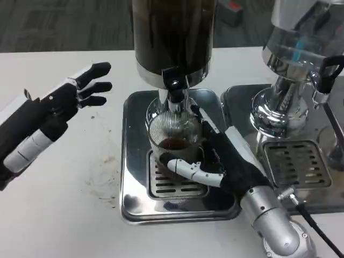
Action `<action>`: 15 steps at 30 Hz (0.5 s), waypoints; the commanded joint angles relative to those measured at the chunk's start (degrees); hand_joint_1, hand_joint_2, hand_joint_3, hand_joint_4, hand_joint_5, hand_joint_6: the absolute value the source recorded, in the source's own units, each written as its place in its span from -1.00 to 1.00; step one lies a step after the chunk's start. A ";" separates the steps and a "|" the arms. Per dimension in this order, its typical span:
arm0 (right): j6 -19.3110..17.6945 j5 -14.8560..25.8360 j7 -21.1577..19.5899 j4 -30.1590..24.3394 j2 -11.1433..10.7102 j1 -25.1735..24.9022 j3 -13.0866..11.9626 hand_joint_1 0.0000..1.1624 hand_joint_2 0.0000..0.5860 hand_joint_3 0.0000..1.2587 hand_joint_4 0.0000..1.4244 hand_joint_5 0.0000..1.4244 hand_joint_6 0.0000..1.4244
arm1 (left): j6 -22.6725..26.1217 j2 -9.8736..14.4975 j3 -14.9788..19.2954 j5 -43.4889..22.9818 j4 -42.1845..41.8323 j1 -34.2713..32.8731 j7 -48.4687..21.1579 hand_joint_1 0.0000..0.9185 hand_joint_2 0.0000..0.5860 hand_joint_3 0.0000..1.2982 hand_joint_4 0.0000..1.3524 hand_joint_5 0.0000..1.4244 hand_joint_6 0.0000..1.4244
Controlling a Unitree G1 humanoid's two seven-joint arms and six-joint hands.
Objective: Grasp the cup under the faucet to collect the drink, then remove the cup.
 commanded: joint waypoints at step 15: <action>2.68 -5.13 -5.27 2.70 1.51 1.49 3.59 0.16 -0.28 -0.62 -0.64 -0.55 -0.46 | 0.23 0.81 0.43 0.79 -1.23 1.24 1.14 -1.00 -0.67 -0.84 -0.93 -0.84 -0.72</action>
